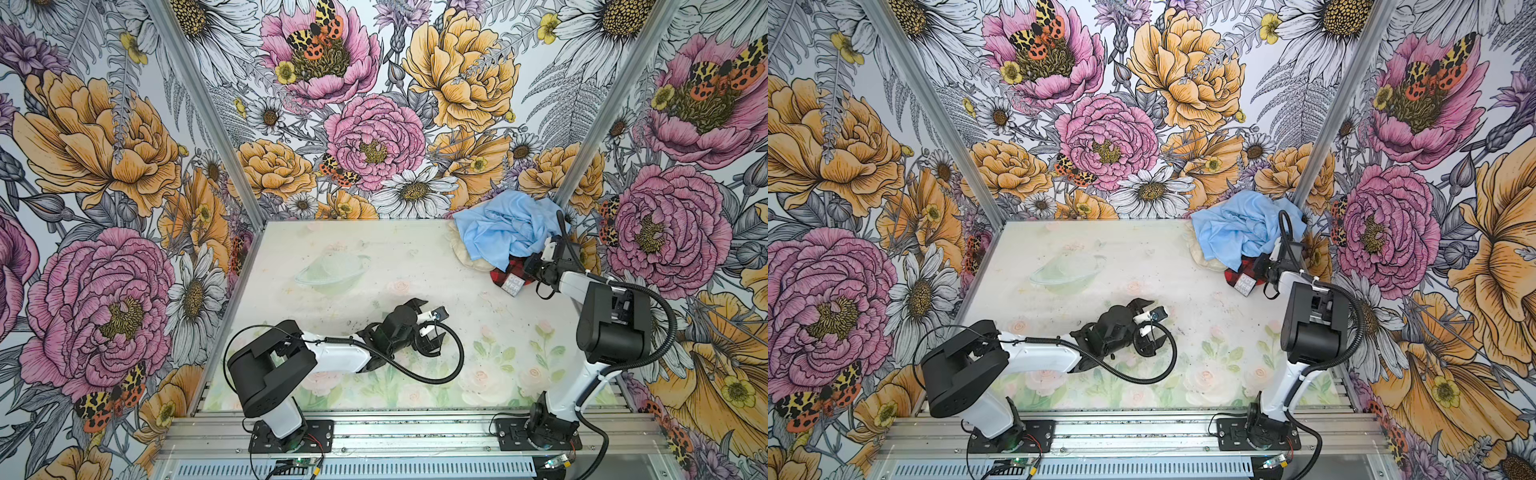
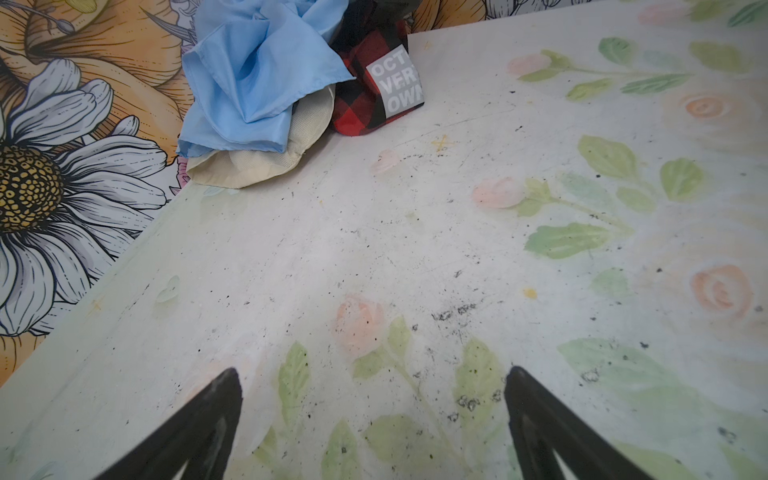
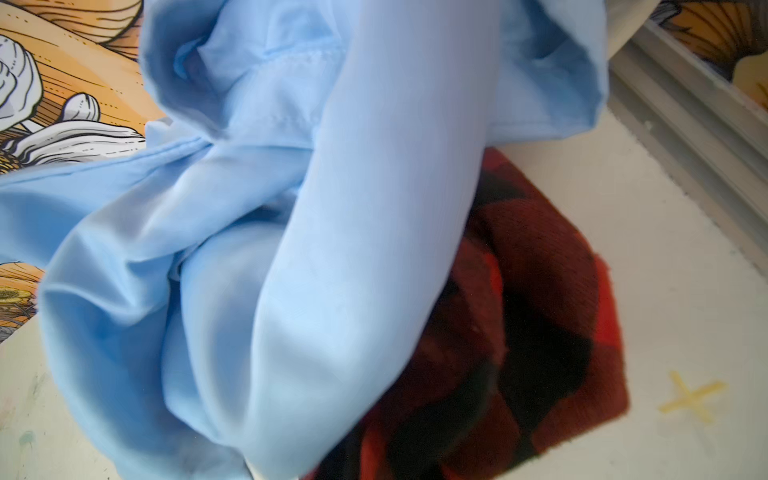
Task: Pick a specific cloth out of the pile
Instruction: 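Close the right gripper on the red plaid shirt's labeled edge, then lift the red plaid shirt high out of the pile with the right gripper, then lower the plaid shirt to the table center while the left gripper grasps its hem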
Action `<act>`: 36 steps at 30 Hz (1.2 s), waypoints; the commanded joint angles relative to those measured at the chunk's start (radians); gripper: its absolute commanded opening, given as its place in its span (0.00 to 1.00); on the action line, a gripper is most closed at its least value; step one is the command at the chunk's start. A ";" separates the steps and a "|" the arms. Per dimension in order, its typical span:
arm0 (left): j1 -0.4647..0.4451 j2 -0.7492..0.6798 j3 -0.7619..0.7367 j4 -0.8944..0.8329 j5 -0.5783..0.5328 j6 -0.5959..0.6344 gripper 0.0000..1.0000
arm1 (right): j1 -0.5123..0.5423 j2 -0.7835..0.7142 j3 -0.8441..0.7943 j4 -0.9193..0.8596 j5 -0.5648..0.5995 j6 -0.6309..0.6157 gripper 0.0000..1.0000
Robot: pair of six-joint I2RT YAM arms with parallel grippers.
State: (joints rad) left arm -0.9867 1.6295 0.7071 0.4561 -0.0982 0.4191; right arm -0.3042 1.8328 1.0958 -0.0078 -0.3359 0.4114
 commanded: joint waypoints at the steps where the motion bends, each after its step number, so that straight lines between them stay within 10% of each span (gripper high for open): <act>1: -0.011 0.011 0.022 -0.011 -0.029 0.021 0.99 | 0.009 -0.074 0.026 -0.007 -0.038 -0.001 0.00; 8: -0.013 0.002 0.020 -0.010 -0.036 0.019 0.99 | 0.029 -0.291 0.306 -0.226 -0.008 0.042 0.00; 12: -0.013 -0.018 0.015 -0.008 -0.055 0.011 0.99 | 0.135 -0.270 0.810 -0.382 0.067 0.046 0.00; 19: -0.006 -0.112 -0.091 0.160 -0.150 0.025 0.99 | 0.428 0.188 1.882 -0.529 -0.016 0.207 0.00; 30: 0.039 -0.175 -0.375 0.913 -0.657 0.177 0.99 | 0.729 0.402 1.770 -0.249 -0.159 0.292 0.00; 36: 0.036 -0.160 -0.373 0.958 -0.765 0.232 0.99 | 0.749 0.366 1.610 -0.230 -0.223 0.285 0.00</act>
State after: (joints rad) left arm -0.9512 1.4681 0.3344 1.2919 -0.7555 0.6052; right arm 0.4507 2.3123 2.7384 -0.3267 -0.5037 0.6849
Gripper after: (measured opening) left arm 0.987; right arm 0.049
